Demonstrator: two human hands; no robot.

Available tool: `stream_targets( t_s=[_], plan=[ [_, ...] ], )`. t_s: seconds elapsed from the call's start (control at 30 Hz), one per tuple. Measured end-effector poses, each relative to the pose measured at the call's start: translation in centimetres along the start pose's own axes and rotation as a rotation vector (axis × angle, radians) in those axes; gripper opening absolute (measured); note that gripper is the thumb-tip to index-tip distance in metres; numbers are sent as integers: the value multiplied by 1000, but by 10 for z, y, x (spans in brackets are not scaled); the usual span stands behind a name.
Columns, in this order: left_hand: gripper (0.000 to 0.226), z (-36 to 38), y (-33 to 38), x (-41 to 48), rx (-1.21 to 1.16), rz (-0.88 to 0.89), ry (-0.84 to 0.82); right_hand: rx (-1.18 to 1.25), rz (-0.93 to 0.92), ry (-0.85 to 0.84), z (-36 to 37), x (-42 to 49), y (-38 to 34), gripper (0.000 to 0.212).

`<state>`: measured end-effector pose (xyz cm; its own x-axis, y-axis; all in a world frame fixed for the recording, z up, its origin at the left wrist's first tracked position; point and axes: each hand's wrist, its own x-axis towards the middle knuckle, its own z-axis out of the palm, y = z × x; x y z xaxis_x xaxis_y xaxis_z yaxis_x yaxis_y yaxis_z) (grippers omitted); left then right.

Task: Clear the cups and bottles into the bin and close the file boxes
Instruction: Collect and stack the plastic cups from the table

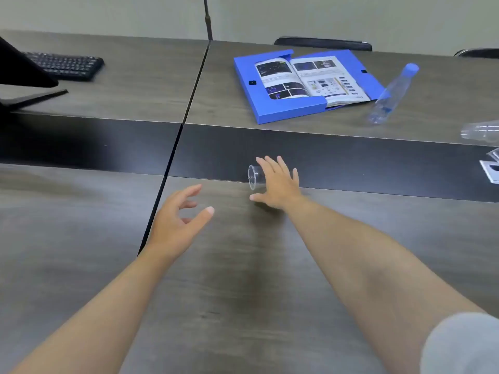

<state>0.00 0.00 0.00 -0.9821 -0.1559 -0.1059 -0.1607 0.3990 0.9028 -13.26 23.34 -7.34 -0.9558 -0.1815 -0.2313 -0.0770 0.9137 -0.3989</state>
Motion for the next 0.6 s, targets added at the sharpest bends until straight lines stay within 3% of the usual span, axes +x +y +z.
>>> stream_targets(
  t_s=[0.2,0.47,0.6],
  plan=[
    [47,-9,-15,6,18,-60,-28,-96,-5,88,18,-15,-9,63],
    [57,4,23,7,-70,-104,-130,734,238,190,-16,-82,-22,42],
    [88,27,63,-2,-241,-84,-248,873,219,287,-45,-122,-34,45]
  ],
)
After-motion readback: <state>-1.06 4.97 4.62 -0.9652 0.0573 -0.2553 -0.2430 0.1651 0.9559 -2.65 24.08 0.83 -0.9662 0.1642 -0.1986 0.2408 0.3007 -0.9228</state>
